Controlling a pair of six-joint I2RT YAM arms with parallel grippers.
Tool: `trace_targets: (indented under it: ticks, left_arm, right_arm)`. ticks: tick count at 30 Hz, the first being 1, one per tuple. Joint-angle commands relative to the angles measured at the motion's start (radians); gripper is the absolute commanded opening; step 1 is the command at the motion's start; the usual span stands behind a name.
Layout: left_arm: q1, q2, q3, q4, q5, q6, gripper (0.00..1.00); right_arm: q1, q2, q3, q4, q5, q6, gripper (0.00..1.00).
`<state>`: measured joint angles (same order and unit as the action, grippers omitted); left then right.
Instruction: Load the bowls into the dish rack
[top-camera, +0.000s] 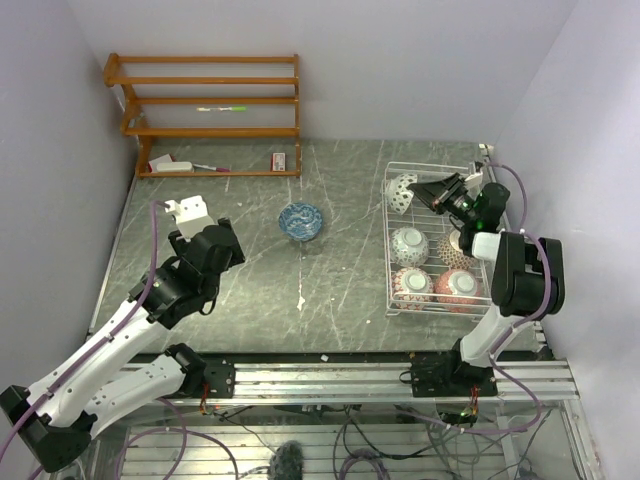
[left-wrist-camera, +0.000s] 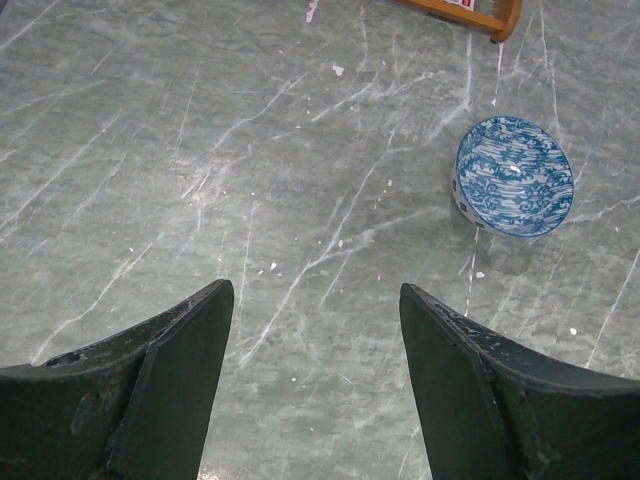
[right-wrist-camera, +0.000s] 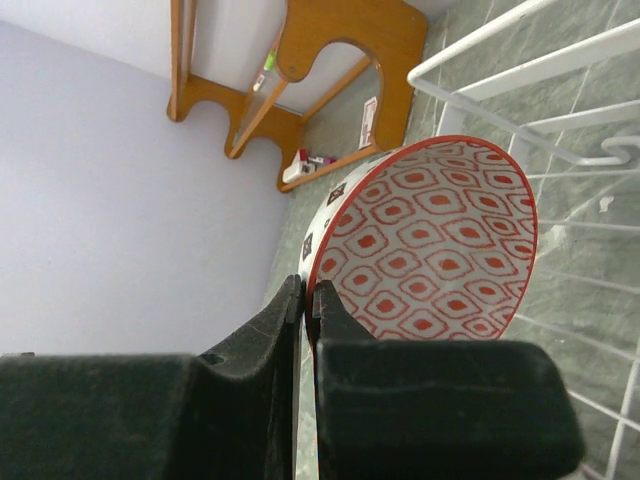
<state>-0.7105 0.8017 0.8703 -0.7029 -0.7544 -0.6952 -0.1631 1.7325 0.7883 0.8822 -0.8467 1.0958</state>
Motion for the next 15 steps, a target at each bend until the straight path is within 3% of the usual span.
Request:
trace_targets:
  ticks: [1,6,15]
  left_arm:
    - [-0.002,-0.013,0.022,0.005,-0.008,0.01,0.78]
    - [-0.003,-0.017,0.021,0.007,-0.008,0.011,0.78]
    - [-0.003,-0.018,0.017,0.01,-0.004,0.011,0.78]
  right_arm:
    - [-0.011,0.086,0.008,0.095,-0.04,0.049,0.0]
    - [-0.017,0.126,0.019,0.083,-0.027,0.03,0.0]
    - [-0.06,0.108,-0.016,-0.11,0.066,-0.086,0.03]
